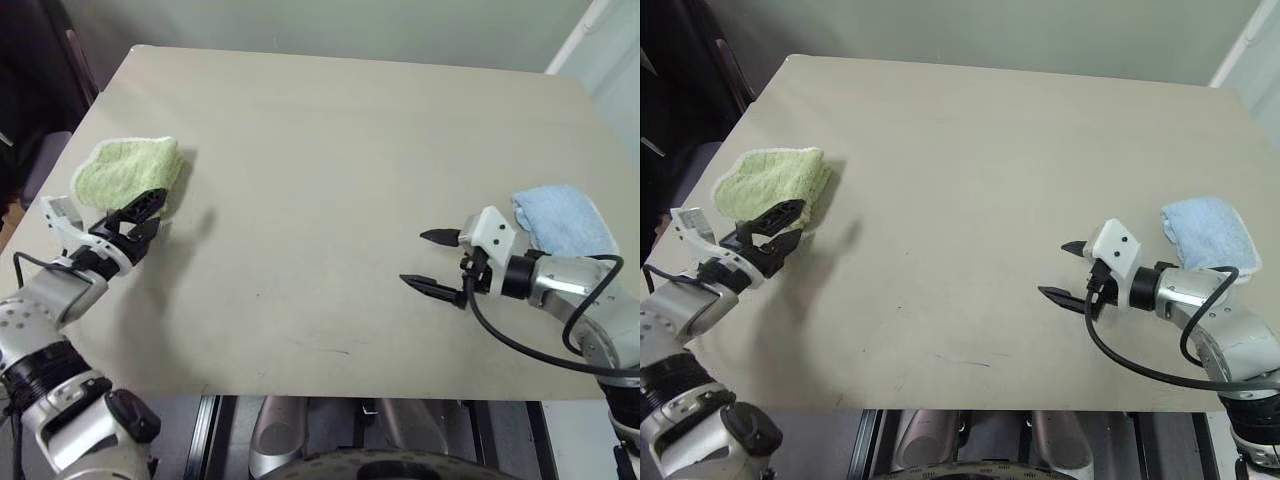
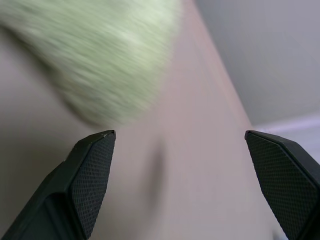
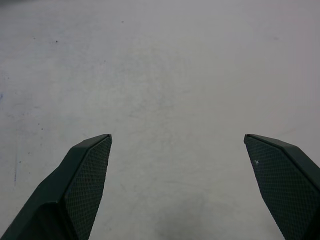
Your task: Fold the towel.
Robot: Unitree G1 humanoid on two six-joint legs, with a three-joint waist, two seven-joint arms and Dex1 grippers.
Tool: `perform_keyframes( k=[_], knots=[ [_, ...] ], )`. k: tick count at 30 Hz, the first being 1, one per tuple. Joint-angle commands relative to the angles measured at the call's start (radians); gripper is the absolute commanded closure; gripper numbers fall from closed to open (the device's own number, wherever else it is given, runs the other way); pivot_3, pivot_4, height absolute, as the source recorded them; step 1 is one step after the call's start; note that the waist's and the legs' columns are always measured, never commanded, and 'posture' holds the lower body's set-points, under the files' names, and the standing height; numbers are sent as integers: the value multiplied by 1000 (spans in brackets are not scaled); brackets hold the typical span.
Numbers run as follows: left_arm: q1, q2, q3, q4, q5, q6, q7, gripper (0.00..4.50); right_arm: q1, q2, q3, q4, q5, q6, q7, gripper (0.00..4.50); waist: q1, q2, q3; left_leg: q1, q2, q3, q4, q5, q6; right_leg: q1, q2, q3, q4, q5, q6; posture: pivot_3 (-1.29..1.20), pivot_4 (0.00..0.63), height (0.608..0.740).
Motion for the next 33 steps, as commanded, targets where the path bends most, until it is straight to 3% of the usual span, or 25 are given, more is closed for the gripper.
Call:
perform_keyframes(
  k=[1, 5, 8, 13, 16, 22, 28, 33],
  knots=[
    [80, 55, -120, -213, -18, 11, -146, 18, -21, -9, -19, -2, 5, -21, 27, 0, 0, 0, 0, 0, 0, 0, 0, 0, 0, 0, 0, 0, 0, 0, 0, 0, 150, 697],
    [140, 84, -284, -386, 52, -112, -309, 18, -30, -12, -49, 16, 10, -22, 31, 0, 0, 0, 0, -1, 0, -1, 0, 0, 1, 0, 0, 0, 0, 0, -1, 0, 150, 697],
    [103, 40, -416, -446, 167, -311, -412, 18, -38, 3, -107, 32, 32, -22, 11, 0, 1, 0, 0, -2, 0, -3, 1, 0, 1, -1, 0, 0, 0, 0, -1, 0, 150, 697],
    [49, -18, -615, -420, 387, -656, -595, 18, -25, 61, -213, 36, 89, -34, -14, 0, -1, 0, 0, -5, 0, -4, 2, 0, 1, -3, 0, 0, 0, 0, -1, 0, 150, 697],
    [13, -76, -677, -359, 440, -822, -705, 18, -9, 88, -268, 18, 138, -3, -45, 0, -1, 1, 0, -7, 1, -4, 2, -2, 1, -5, 0, 0, 0, 0, -1, 0, 150, 697],
    [-34, -134, -699, -200, 465, -1051, -917, 18, 33, 125, -298, -35, 175, 6, -101, 0, -5, 1, 0, -7, 2, -2, 2, -4, 4, -5, -1, 0, 0, 1, -3, 0, 150, 697],
    [-55, -151, -692, -111, 456, -1098, -993, 18, 68, 208, -231, -63, 145, -68, -128, 0, -11, 1, 0, -7, 2, -3, 2, -4, 6, -4, -1, 0, -1, 1, 3, 0, 150, 697],
    [-55, -128, -714, -64, 486, -1115, -1056, 18, 111, 214, -213, -86, 179, -67, -104, 0, -12, 2, 0, -7, 2, -3, 4, -2, 8, -3, -1, 0, -1, 2, 4, 0, 150, 697]
  ],
)
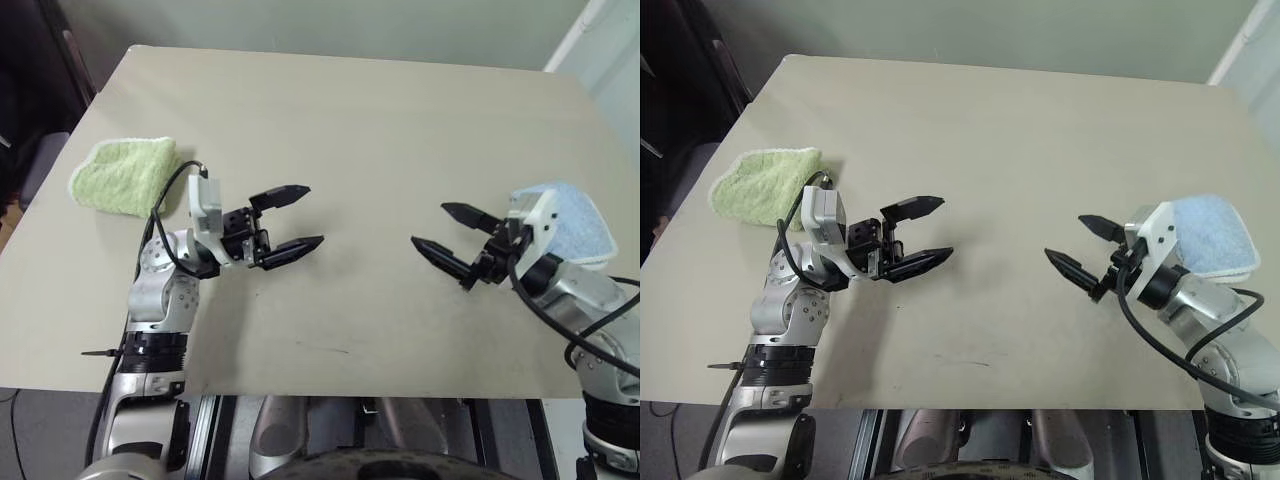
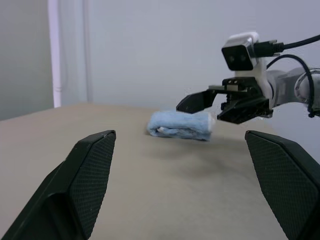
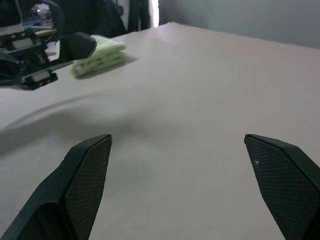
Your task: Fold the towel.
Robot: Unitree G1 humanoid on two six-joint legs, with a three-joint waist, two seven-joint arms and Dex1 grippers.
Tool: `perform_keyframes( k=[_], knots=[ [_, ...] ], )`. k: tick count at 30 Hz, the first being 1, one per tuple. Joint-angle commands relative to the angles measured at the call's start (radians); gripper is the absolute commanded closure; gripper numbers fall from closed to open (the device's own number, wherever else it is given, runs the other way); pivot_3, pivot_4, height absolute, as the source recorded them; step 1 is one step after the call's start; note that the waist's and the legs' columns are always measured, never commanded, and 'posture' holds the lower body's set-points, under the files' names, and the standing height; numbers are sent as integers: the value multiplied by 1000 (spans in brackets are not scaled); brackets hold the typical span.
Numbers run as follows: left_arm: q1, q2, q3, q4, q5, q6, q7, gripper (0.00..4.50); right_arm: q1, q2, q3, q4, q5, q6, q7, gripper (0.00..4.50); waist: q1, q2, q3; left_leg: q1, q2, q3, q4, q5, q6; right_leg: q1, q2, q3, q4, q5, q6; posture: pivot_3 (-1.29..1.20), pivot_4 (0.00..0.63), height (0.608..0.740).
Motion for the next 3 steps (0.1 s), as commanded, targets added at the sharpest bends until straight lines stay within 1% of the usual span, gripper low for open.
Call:
perform_keyframes(
  k=[1, 3],
  knots=[
    [-26, 15, -6, 12, 11, -8, -26, 18, 5, -14, -18, -60, 43, -8, 17, 0, -1, 0, 0, 0, 0, 0, 0, 0, 0, 0, 0, 0, 0, 0, 0, 0, 150, 697],
    [-40, 30, -18, 21, 23, 22, -23, 18, 15, -35, -21, -68, 56, -3, 40, 0, -1, 0, 0, 0, 0, 0, 0, 0, 0, 0, 0, 0, 0, 0, 0, 0, 150, 697]
  ],
)
